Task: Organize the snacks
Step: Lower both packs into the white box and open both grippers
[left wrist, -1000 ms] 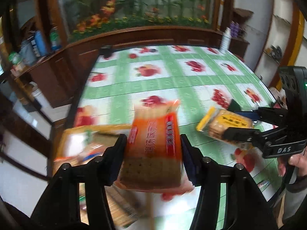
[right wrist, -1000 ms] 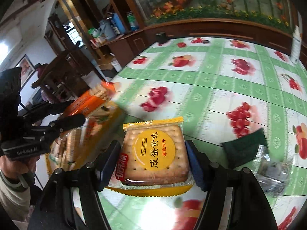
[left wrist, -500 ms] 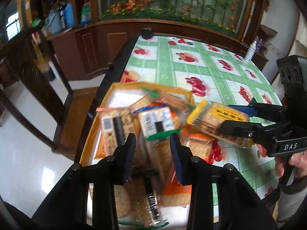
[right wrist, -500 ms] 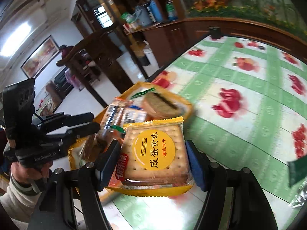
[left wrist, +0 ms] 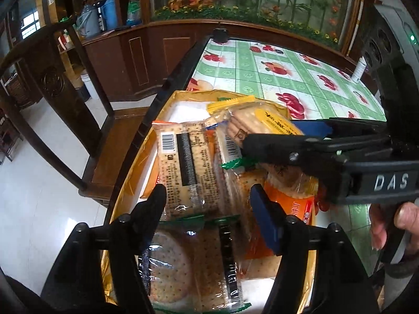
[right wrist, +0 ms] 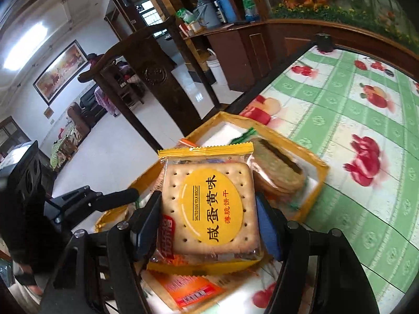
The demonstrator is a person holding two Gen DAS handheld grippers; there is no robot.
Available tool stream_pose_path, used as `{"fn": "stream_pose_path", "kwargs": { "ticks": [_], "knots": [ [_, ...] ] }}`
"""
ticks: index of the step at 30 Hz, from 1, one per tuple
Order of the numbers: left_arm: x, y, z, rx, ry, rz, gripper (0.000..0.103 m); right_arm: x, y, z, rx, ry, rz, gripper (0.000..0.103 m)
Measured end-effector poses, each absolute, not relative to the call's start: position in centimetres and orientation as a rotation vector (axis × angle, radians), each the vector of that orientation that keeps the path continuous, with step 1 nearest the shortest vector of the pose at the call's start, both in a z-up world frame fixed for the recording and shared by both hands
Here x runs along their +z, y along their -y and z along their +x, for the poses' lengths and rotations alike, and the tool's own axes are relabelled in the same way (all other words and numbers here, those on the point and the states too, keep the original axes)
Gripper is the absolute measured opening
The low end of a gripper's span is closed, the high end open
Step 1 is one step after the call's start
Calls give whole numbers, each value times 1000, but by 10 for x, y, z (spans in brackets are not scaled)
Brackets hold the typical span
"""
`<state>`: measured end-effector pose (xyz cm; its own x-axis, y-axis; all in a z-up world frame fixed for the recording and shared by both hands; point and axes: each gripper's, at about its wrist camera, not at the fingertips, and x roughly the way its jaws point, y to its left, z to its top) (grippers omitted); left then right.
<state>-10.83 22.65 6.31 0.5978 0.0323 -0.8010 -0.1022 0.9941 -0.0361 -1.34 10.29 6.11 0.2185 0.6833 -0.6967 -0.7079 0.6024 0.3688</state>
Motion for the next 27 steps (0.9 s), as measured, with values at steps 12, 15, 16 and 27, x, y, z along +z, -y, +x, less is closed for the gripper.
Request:
{"fn": "stream_pose_path", "kwargs": {
  "ticks": [12, 15, 16, 27],
  "knots": [
    [61, -244, -124, 142, -933, -77, 78, 50, -147, -12, 1047, -1005, -10, 72],
    [63, -251, -131, 148, -934, -104, 78, 56, -144, -18, 1011, -978, -36, 74],
    [65, -252, -134, 143, -926, -114, 78, 62, -138, -20, 1009, -963, -30, 76],
    [81, -215, -133, 145, -814, -98, 85, 84, -51, -38, 867, -821, -17, 83]
  ]
}}
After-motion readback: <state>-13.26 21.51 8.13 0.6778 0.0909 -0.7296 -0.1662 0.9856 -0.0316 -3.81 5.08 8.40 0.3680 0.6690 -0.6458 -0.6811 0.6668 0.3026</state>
